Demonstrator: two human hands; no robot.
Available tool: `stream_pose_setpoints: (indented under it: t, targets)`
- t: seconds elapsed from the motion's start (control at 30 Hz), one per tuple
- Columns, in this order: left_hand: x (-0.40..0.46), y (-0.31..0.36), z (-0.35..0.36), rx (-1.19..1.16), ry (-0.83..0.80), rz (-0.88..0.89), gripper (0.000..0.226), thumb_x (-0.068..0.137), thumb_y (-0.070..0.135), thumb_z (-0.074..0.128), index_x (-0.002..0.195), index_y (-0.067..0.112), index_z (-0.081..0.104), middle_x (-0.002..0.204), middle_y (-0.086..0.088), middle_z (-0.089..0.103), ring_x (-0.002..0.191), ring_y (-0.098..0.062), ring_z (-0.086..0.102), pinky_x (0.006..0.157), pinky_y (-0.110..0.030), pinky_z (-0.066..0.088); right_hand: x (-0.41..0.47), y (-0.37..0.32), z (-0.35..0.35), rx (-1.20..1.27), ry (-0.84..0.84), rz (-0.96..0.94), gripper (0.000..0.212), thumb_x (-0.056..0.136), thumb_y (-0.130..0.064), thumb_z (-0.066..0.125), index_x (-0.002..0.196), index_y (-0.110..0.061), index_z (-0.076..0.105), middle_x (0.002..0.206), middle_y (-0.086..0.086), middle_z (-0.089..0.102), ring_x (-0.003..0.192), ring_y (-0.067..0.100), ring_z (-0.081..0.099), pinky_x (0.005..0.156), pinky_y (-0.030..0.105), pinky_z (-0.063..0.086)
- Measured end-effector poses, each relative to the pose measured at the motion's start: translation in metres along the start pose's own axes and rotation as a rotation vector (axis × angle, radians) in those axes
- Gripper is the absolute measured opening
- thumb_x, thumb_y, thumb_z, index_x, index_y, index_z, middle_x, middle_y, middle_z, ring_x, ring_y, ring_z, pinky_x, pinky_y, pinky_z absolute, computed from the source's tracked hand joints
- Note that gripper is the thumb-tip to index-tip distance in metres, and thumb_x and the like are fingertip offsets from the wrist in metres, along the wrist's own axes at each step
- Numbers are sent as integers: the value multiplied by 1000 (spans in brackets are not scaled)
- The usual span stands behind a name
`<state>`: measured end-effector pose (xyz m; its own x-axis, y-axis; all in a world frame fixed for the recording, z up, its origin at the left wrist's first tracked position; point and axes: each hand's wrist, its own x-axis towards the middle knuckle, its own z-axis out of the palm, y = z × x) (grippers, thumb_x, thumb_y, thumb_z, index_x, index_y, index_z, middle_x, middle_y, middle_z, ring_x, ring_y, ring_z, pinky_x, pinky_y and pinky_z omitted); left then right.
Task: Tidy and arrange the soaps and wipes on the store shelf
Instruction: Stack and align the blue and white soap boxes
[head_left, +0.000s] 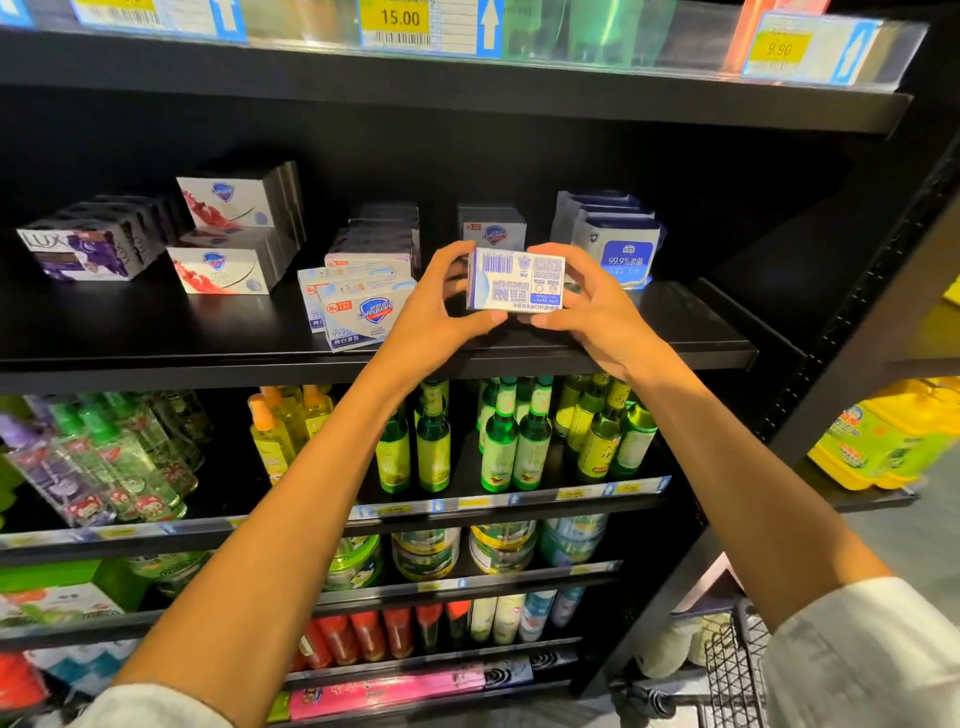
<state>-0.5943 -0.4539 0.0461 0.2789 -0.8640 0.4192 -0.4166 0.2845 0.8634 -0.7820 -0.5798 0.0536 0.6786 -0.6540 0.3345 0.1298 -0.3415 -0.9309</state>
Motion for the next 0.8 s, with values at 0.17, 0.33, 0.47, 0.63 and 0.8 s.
stream_pose_setpoints:
  t: [0.17,0.33,0.47,0.63,0.8]
  targets:
    - [1,-2,0,34,-21,50,84,87,9,82,154,29,37,155,6,47,142,-8,44,113,-30,46,2,-1,1,-23,-19,17,69,84,13,75,144,-11,51,137,10,62,128,20,63,97,35,59]
    - [1,-4,-1,36,13,42,67,89,17,81,146,25,46,144,9,58,135,-5,50,110,-23,45,1,-2,-1,0,-33,31,68,87,10,73,147,-12,49,140,11,60,129,22,63,102,39,57]
    - [2,-5,1,3,45,22,62,89,24,82,142,22,50,137,6,63,130,-10,57,99,-32,57,-1,-5,0,36,-69,20,74,89,11,71,152,-14,43,143,8,61,132,24,60,106,43,55]
    - [4,-3,1,-71,54,-42,62,89,29,82,142,17,51,133,0,66,123,-18,64,84,-44,64,-3,-8,0,55,-37,15,66,89,11,71,146,-14,51,137,4,65,131,22,62,102,40,57]
    - [2,-3,1,-85,46,-25,71,91,34,80,150,27,43,140,-1,62,129,-16,59,90,-38,63,-5,-7,1,55,22,2,46,92,6,70,136,-3,58,125,2,73,127,20,64,99,37,59]
